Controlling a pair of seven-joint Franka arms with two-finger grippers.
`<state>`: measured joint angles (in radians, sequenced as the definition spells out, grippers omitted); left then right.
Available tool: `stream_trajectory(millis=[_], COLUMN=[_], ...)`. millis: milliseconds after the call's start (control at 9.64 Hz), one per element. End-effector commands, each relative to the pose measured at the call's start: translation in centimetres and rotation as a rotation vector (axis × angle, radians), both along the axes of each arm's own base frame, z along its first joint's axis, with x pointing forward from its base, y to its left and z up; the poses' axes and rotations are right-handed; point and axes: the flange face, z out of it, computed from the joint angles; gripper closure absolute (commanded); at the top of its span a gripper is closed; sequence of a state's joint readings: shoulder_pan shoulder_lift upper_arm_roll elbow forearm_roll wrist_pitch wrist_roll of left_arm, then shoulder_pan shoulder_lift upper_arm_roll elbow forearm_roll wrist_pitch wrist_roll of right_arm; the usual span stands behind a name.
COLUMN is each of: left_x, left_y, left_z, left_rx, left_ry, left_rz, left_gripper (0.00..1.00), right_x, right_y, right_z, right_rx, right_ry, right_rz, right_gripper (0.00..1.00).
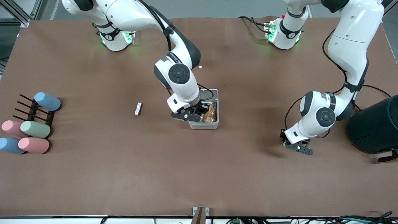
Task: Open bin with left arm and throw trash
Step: 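Grasp the dark tape roll with the left gripper while the right gripper withdraws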
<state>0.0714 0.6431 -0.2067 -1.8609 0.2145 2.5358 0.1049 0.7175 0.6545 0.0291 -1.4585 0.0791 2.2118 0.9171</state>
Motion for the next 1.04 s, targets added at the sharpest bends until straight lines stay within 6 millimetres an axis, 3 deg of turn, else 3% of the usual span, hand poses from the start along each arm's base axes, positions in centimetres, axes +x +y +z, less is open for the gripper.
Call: stream_trajectory(millis=[0,207,415,622,726,830,933], left_x=[-0.2,1.0,1.0,-1.4,-3.1,-5.4,-7.0], left_y=[-2.0,-5.9,-13.0,-21.9,-26.1,-30.9,-33.8], left_z=[1.9,5.8,11.6,14.7,15.8,16.1,15.5], left_rx=[0.002,-0.010,-0.039,-0.057,-0.071,-0.084,-0.086], left_ry=[-0.033,-0.023,0.028,0.032,0.023,0.023,0.034], left_rz=[-0.027,-0.008,0.094,0.204,0.243,0.288,0.312], left_gripper=[1.00,1.00,1.00,1.00,1.00,1.00,1.00], right_x=[-0.1,-0.1,1.2,3.6,4.5,5.3,5.8], right_y=[0.4,0.5,-1.2,-6.7,-10.3,-14.4,-18.3], right_z=[0.1,0.6,2.6,9.7,10.9,10.7,9.1], right_rx=[-0.013,-0.006,-0.020,-0.019,-0.053,-0.077,-0.096], right_ry=[-0.008,-0.014,0.001,0.013,0.062,0.098,0.131], right_rz=[0.004,0.003,-0.017,-0.093,-0.130,-0.125,-0.103], right_gripper=[0.17,0.11,0.11,0.12,0.13,0.13,0.13])
